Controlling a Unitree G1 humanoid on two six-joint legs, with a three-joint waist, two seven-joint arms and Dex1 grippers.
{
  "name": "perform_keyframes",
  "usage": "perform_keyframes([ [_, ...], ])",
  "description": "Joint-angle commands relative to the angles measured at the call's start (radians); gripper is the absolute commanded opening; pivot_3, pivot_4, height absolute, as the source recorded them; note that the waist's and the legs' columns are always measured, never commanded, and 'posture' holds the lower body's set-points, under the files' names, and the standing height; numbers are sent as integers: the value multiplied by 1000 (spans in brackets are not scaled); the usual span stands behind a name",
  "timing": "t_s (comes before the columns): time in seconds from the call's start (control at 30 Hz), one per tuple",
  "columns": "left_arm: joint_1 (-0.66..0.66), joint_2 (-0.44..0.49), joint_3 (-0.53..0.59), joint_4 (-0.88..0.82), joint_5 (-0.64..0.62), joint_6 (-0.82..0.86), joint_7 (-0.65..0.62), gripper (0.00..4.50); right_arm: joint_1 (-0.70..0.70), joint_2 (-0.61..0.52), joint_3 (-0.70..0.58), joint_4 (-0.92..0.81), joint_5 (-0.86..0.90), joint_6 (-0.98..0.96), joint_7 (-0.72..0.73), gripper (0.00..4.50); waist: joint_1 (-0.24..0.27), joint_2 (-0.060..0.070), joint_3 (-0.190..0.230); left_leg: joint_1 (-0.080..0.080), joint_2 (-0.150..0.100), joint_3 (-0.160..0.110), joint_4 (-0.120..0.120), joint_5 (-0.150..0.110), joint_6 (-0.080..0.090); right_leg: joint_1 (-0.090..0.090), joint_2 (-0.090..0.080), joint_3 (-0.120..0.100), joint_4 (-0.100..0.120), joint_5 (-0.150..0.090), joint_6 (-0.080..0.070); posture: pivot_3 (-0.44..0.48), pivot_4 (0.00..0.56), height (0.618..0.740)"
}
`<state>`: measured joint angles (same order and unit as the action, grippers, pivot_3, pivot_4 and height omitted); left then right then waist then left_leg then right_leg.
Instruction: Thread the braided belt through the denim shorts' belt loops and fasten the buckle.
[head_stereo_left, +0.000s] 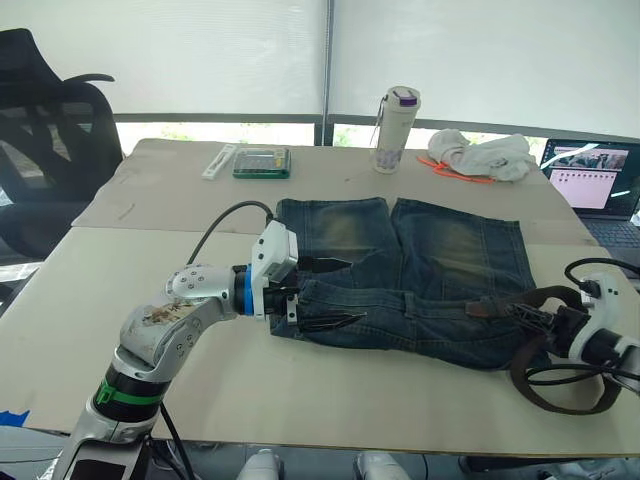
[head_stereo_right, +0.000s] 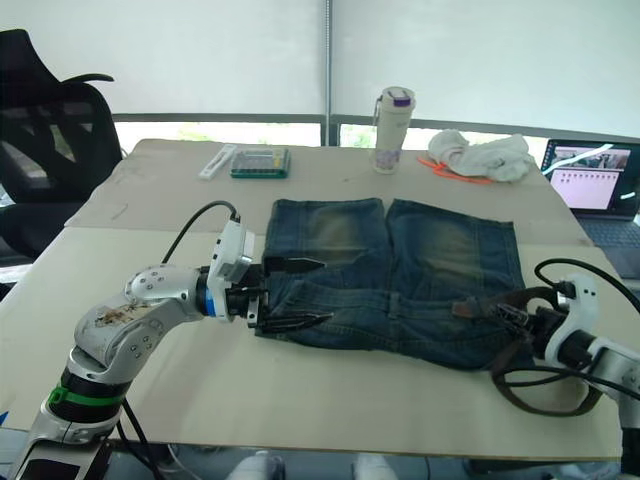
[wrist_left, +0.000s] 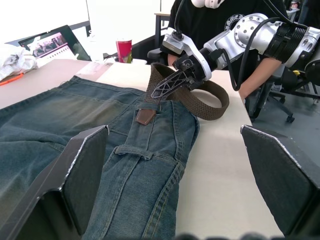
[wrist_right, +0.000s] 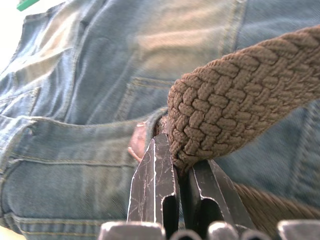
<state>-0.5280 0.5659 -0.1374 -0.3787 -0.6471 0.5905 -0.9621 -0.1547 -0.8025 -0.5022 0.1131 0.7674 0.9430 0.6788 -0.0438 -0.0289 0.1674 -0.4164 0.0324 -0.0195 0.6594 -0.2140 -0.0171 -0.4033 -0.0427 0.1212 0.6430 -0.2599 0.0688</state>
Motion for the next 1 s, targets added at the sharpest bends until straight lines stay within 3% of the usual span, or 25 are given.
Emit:
perform_keyframes([
  [0.03,1,-12,12,-19,-2,-16,-1,4485,-1,1,7,-50,20,11,33,0,0,0,0,0,0,0,0,0,0,0,0,0,0,0,0,0,150,737],
  [0.33,17,-74,30,11,-26,-1,39,4485,-23,126,-62,-58,121,67,-19,0,-3,0,0,0,0,0,0,0,0,0,0,0,1,0,0,0,150,737],
  [0.63,27,-289,79,144,-90,69,231,4485,16,222,-186,-111,377,162,-8,0,-3,0,0,0,0,-1,1,0,0,0,0,0,2,0,0,0,150,737],
  [0.83,29,-392,80,208,-115,106,274,4485,27,273,-162,-212,507,171,-29,0,-5,1,-1,0,0,-1,1,0,0,0,0,0,3,0,0,0,150,737],
  [1.0,35,-424,43,244,-97,136,279,4485,36,298,-119,-283,545,147,-37,0,-3,1,-1,0,0,-1,1,0,0,0,0,0,3,0,0,0,150,737],
])
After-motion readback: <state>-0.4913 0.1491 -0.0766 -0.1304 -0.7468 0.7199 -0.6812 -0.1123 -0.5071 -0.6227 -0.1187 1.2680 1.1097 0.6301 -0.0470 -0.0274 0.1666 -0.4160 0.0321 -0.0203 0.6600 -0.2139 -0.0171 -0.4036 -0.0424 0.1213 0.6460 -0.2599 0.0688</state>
